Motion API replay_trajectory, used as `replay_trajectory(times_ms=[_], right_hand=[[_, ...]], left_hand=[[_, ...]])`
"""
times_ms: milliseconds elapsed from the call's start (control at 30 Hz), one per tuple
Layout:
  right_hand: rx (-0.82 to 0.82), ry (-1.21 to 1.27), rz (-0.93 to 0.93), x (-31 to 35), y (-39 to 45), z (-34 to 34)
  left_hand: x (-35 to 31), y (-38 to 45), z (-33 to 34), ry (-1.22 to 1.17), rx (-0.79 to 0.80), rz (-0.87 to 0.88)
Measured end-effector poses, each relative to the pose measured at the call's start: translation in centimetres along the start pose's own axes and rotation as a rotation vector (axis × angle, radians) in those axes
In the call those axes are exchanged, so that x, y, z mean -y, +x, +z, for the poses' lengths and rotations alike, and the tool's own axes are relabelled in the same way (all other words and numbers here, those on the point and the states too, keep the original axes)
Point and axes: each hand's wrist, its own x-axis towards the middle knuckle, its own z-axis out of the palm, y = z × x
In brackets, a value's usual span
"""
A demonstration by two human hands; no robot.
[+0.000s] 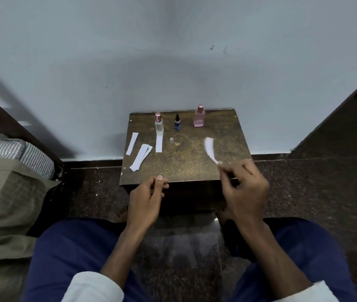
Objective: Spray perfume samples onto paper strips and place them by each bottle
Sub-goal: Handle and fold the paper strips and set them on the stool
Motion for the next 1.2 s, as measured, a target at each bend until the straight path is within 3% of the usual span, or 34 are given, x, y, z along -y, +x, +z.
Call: replay_trajectory(times_ms=[33,133,167,200,267,333,400,467,500,533,633,667,700,800,867,900,933,967,1033,1067,1133,1200], right_hand=[[0.157,-0.015,-0.013,-0.3,-0.4,0.3],[1.02,-0.157,0.111,-1.1,-2.9,1.7],[1.125,-0.168,0.129,-1.3,-3.2,1.9],[1.125,-0.132,0.141,-1.5,-3.1,2.0],[0.929,0.055,0.2,-1.4,-2.2,1.8],[0.715,0.569,0.499,-0.7,-0.6,0.6],[0.653,1.263,0.862,-0.2,0.7,-0.7],[0.663,1.514,1.055,-0.2,1.1,-1.1],[0.708,1.431,1.118,-0.3,1.1,-1.0],[0.776,1.194,1.122,-0.7,0.7,-0.7],[0.963,0.055,0.638,-2.1,-0.4,0.1],[0.964,-0.064,0.561,-2.2,-0.5,0.2],[0.96,0.096,0.611,-2.3,-0.4,0.2],[0.909,1.263,0.997,-1.0,0.8,-1.5],[0.798,1.692,1.12,-0.1,1.6,-2.2],[0.77,1.686,1.183,-0.2,1.6,-2.0],[0.791,1.486,1.231,-0.3,1.4,-1.6],[0.86,1.132,1.186,-0.7,1.0,-1.0],[0.972,0.43,0.903,-1.0,0.3,-0.1],[0.996,0.345,0.824,-1.1,0.0,0.2],[0.988,0.719,0.909,-1.3,0.0,0.3],[0.925,1.402,1.053,-1.1,0.9,-0.6]], left_hand=[[0.0,0.0,0.0,-0.009,0.001,-0.007],[0.2,0.0,0.2,-0.011,0.016,-0.027],[0.2,0.0,0.3,-0.003,0.025,-0.029],[0.3,0.0,0.4,0.006,0.033,-0.03],[0.3,0.0,0.4,0.015,0.04,-0.024],[0.4,0.0,0.5,0.032,0.052,-0.019],[0.3,0.0,0.5,0.035,0.062,-0.033],[0.3,-0.1,0.5,0.011,0.063,-0.05],[0.2,-0.1,0.5,0.0,0.061,-0.056],[0.3,-0.1,0.4,-0.007,0.061,-0.06],[0.3,-0.1,0.5,-0.009,0.058,-0.059],[0.3,-0.1,0.5,0.0,0.052,-0.051],[0.3,0.0,0.4,0.012,0.045,-0.041],[0.4,0.0,0.3,0.048,0.042,-0.027],[0.6,0.0,0.3,0.043,0.047,-0.021],[0.7,0.0,0.3,0.042,0.049,-0.021],[0.7,0.0,0.3,0.043,0.05,-0.022],[0.7,0.1,0.3,0.047,0.051,-0.024],[0.8,0.1,0.3,0.046,0.047,-0.025],[0.8,0.1,0.3,0.042,0.048,-0.023],[0.7,0.1,0.3,0.038,0.052,-0.019],[0.6,0.1,0.2,0.046,0.057,-0.012]])
